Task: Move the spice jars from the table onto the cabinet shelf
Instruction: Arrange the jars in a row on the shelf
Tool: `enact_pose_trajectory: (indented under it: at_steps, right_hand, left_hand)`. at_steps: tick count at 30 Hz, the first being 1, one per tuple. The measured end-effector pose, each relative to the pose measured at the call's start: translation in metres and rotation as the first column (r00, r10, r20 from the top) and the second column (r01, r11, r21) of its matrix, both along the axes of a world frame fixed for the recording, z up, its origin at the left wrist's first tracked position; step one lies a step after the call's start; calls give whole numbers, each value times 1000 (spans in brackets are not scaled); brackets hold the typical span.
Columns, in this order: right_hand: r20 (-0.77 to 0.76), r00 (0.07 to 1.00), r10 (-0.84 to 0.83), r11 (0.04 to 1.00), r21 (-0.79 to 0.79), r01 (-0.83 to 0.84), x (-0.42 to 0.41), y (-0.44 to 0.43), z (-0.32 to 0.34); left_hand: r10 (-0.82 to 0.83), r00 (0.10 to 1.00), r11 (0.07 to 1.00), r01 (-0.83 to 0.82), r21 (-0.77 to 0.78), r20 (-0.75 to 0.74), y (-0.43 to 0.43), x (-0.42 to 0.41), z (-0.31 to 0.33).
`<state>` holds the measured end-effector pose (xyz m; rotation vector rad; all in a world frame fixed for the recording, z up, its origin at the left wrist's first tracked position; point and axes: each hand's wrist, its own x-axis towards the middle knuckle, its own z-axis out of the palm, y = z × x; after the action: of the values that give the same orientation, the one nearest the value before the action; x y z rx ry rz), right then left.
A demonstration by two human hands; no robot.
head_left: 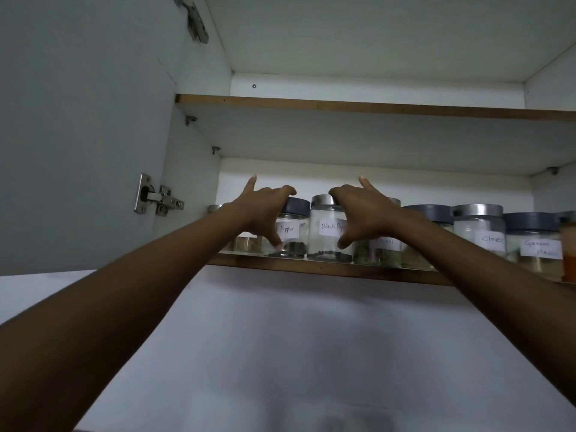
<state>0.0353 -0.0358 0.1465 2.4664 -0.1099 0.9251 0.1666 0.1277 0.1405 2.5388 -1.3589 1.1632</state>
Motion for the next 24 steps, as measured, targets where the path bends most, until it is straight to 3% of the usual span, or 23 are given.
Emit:
enact_pose_trajectory:
  at_steps: [10,19,24]
  right_hand:
    - [31,998,-50,993,-110,53,9,1,-5]
    - [-36,977,-208,956,-220,195,40,7,-5]
    - [-61,955,-291,927,-265,265,58,10,-3]
  left_hand:
    - [-44,999,998,43,-51,-14,0,18,-5]
    - [-48,999,998,49,-47,23,-20,52,-3]
    - [-37,999,999,36,-33,-39,-30,67,1]
